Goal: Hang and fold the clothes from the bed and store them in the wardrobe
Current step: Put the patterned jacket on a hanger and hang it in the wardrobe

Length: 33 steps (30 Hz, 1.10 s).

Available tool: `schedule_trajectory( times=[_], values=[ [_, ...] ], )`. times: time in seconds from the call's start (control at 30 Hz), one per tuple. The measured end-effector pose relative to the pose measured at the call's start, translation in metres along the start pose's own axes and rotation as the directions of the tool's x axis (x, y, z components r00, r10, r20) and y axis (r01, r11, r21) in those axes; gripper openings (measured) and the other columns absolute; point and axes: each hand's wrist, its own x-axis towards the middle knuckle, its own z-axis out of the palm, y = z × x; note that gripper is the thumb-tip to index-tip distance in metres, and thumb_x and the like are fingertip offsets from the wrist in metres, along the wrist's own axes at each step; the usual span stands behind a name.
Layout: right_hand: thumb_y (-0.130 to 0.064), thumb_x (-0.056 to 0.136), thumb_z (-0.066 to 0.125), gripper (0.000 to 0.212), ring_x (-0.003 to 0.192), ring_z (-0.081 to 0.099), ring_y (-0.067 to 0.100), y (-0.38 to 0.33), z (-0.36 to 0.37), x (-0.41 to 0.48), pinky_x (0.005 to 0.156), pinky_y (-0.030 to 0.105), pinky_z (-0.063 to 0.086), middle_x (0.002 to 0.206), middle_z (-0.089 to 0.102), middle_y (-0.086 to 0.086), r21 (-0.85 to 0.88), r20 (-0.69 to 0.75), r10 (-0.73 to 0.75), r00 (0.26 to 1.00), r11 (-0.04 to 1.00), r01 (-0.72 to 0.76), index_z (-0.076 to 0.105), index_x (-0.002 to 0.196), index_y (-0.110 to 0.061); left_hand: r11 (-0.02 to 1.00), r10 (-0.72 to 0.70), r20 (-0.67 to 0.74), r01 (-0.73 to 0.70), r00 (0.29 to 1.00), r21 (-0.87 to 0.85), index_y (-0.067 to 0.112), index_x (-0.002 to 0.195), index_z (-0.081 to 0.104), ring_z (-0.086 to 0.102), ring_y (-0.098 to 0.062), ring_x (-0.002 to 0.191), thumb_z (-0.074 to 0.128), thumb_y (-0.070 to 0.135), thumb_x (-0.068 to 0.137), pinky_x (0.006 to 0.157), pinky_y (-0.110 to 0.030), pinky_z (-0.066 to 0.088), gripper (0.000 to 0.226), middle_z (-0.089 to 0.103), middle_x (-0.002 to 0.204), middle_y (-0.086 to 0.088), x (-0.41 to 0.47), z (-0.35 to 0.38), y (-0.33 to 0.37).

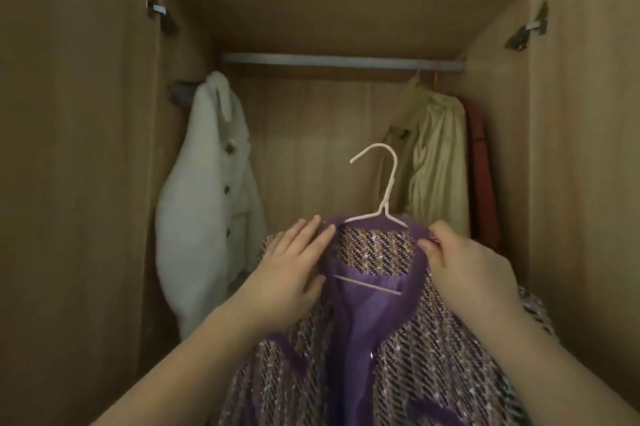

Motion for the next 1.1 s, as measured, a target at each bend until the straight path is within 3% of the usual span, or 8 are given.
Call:
schedule_trajectory(
  times=[0.13, 0.23, 0.4, 0.47, 0.63, 0.73, 0.93, 1.1],
  values=[
    [-0.045, 0.095, 0.047, 0.019, 0.060, 0.065, 0.032, 0.014, 0.055, 0.078, 0.047, 0.031, 0.029, 0.067, 0.064, -0.001, 0.009, -0.099, -0.018, 0.995, 1.000, 0.019, 0.040, 0.090, -0.028, 0.998, 0.068, -0.083, -0.068, 0.994, 0.011, 0.048, 0.154, -0.006, -0.018, -0.008, 0.150, 0.036, 0.050, 0.096, 0.124, -0.041, 0.007, 0.071, -0.009, 0.164, 0.020, 0.067, 0.028, -0.022],
    [-0.044, 0.098, 0.042, 0.021, 0.068, 0.065, 0.033, 0.018, 0.091, 0.128, 0.051, 0.034, 0.030, 0.070, 0.063, 0.001, 0.031, -0.069, -0.016, 0.997, 0.999, 0.019, 0.032, 0.086, -0.030, 0.997, 0.083, -0.147, -0.081, 0.986, 0.013, 0.056, 0.149, -0.010, -0.020, -0.013, 0.151, 0.032, 0.055, 0.096, 0.124, -0.041, 0.002, 0.068, -0.014, 0.162, 0.020, 0.121, 0.051, -0.041],
    [-0.044, 0.101, 0.036, 0.023, 0.070, 0.062, 0.032, 0.028, 0.140, 0.197, 0.052, 0.036, 0.033, 0.061, 0.042, -0.008, -0.027, -0.059, 0.006, 0.998, 1.000, -0.008, 0.027, 0.084, -0.031, 0.998, 0.067, -0.199, -0.062, 0.978, 0.032, 0.056, 0.149, -0.013, -0.023, -0.021, 0.150, 0.023, 0.061, 0.097, 0.122, -0.055, 0.003, 0.063, -0.014, 0.166, 0.009, 0.210, 0.103, -0.079],
    [-0.045, 0.101, 0.033, 0.021, 0.070, 0.061, 0.031, 0.032, 0.154, 0.222, 0.053, 0.037, 0.035, 0.063, 0.045, -0.008, -0.069, -0.071, 0.015, 0.997, 0.997, -0.020, 0.029, 0.085, -0.031, 0.996, 0.091, -0.243, -0.087, 0.966, 0.026, 0.057, 0.149, -0.013, -0.025, -0.026, 0.150, 0.020, 0.064, 0.096, 0.121, -0.059, 0.001, 0.063, -0.015, 0.166, 0.008, 0.243, 0.125, -0.091],
    [-0.047, 0.100, 0.031, 0.023, 0.075, 0.062, 0.029, 0.041, 0.162, 0.300, 0.058, 0.038, 0.043, 0.068, 0.047, -0.008, -0.176, -0.135, 0.046, 0.990, 0.982, -0.070, 0.031, 0.085, -0.030, 0.983, 0.125, -0.368, -0.165, 0.922, -0.080, 0.058, 0.148, -0.013, -0.030, -0.025, 0.148, 0.021, 0.063, 0.096, 0.121, -0.057, -0.002, 0.063, -0.017, 0.165, 0.010, 0.341, 0.146, -0.115],
    [-0.048, 0.099, 0.033, 0.022, 0.079, 0.064, 0.030, 0.053, 0.159, 0.348, 0.060, 0.038, 0.044, 0.078, 0.060, -0.003, -0.263, -0.182, 0.037, 0.983, 0.961, -0.085, 0.033, 0.087, -0.030, 0.962, 0.171, -0.409, -0.240, 0.897, -0.126, 0.059, 0.147, -0.013, -0.028, -0.024, 0.148, 0.022, 0.063, 0.095, 0.122, -0.056, -0.002, 0.063, -0.019, 0.164, 0.012, 0.404, 0.143, -0.125],
    [-0.049, 0.099, 0.037, 0.022, 0.083, 0.065, 0.032, 0.066, 0.142, 0.434, 0.057, 0.036, 0.036, 0.090, 0.066, 0.003, -0.472, -0.287, -0.028, 0.958, 0.874, -0.115, 0.039, 0.096, -0.027, 0.932, 0.242, -0.456, -0.337, 0.856, -0.137, 0.059, 0.146, -0.012, -0.023, -0.031, 0.149, 0.019, 0.067, 0.093, 0.118, -0.058, -0.003, 0.062, -0.016, 0.164, 0.015, 0.509, 0.125, -0.131],
    [-0.047, 0.100, 0.038, 0.021, 0.086, 0.063, 0.031, 0.067, 0.138, 0.471, 0.063, 0.038, 0.044, 0.092, 0.063, 0.003, -0.509, -0.180, 0.045, 0.983, 0.851, -0.132, 0.043, 0.094, -0.028, 0.916, 0.233, -0.416, -0.342, 0.879, -0.210, 0.054, 0.149, -0.005, -0.008, -0.030, 0.152, 0.020, 0.066, 0.096, 0.120, -0.055, 0.008, 0.060, -0.011, 0.165, 0.013, 0.563, 0.119, -0.143]
  ],
)
